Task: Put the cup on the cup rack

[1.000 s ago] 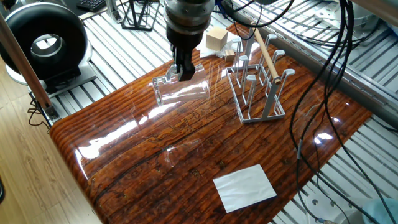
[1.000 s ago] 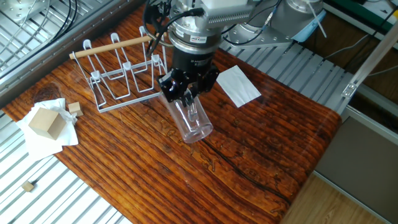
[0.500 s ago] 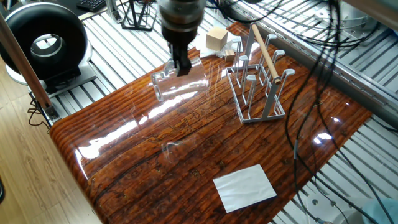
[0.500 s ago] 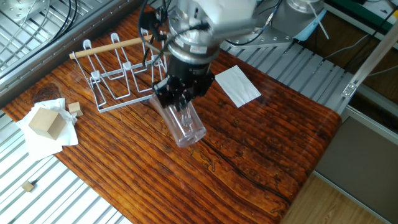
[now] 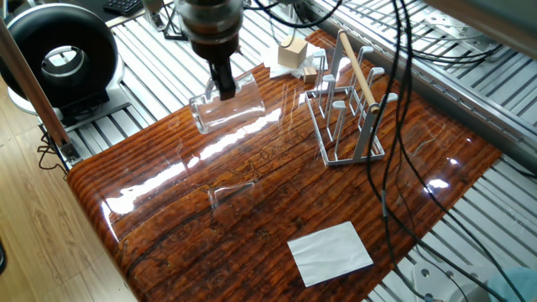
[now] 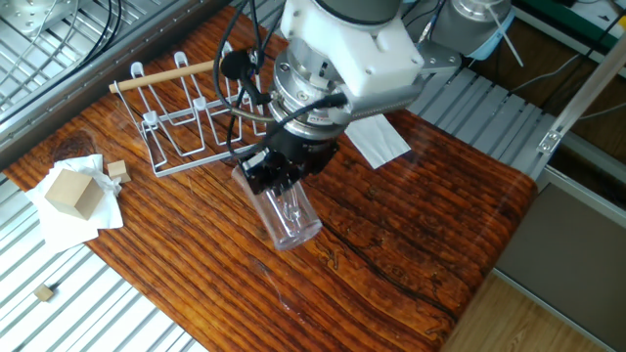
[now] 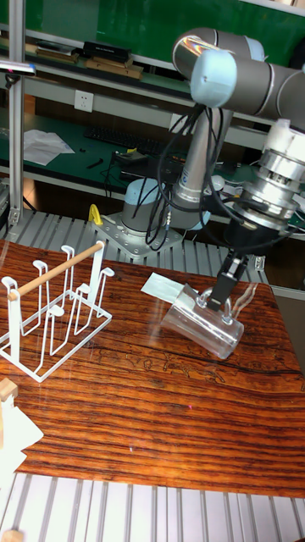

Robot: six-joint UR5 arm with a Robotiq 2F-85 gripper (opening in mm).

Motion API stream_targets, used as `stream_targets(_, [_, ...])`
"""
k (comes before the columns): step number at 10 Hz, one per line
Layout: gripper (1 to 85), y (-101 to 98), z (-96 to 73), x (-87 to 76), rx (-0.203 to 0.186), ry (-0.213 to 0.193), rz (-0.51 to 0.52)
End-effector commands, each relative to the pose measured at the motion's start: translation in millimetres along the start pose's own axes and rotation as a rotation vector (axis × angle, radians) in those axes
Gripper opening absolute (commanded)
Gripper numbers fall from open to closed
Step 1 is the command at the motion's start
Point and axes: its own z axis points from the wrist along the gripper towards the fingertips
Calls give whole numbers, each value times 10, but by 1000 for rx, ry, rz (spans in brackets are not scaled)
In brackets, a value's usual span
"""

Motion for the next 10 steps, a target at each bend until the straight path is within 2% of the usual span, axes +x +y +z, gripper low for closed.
stream_targets(1, [10,6,7,-110,-7,-15,7])
stream_targets(2, [10,15,6,-140,-11,-27,4])
stream_targets(3, [10,-21,6,-139,3,-26,-9])
stream_targets(4, [10,36,1,-238,-20,-64,20])
stream_targets(5, [10,51,-6,-321,-26,-96,27])
stream_targets(6, [10,123,-19,-408,-55,-129,34])
stream_targets(7, [10,141,-32,-304,-44,-141,41])
stream_targets(9, [10,220,49,-132,-36,-173,39])
stream_targets(10, [10,289,91,-61,-44,-199,47])
